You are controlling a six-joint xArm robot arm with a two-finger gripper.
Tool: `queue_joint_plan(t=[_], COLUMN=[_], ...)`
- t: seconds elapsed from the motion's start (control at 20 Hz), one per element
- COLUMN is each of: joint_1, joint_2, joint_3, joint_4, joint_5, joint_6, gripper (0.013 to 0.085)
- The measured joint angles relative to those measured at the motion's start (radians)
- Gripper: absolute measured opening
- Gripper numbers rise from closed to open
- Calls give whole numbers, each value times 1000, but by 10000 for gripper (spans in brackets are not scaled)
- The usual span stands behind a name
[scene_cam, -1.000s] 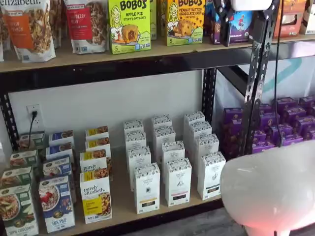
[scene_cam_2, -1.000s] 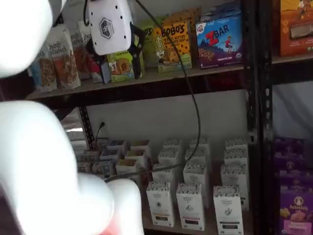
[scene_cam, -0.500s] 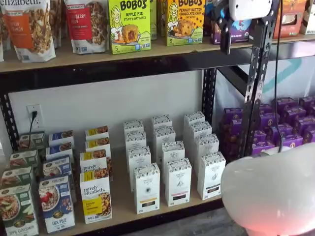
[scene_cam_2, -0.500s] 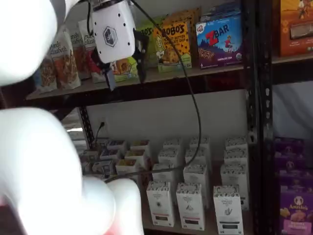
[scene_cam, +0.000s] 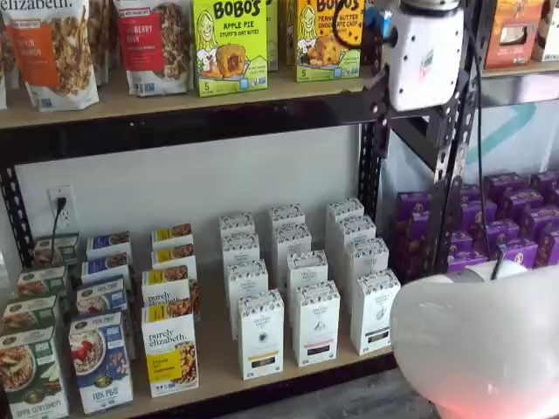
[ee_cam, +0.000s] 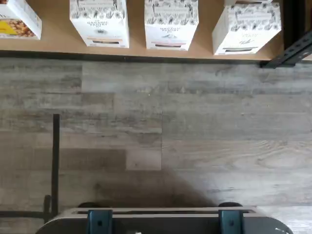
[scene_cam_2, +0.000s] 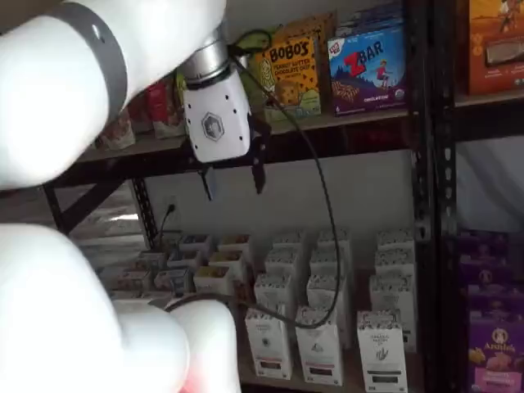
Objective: Pick up the white box with a green strip in the middle, on the bottom shelf, the sixth box from the left
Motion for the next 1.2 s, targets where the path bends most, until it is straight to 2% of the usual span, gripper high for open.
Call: queue_joint_plan(t=[0.15,0.3,0.6,0.75,0.85,1.0,1.2], joint_1=[-6,-16,-9,12,18,35,29], joint_2=[-1,-8,23,88,120,175,267], joint_3=[72,165,309,351,393,446,493], joint_4=[2,5,7,-13,-10,-46,-9], joint_5=[-72,-186,-394,-458,-531,-637,-752], joint_6=[-4,-11,0,29,35,75,51], gripper=[850,850,850,850,850,850,850])
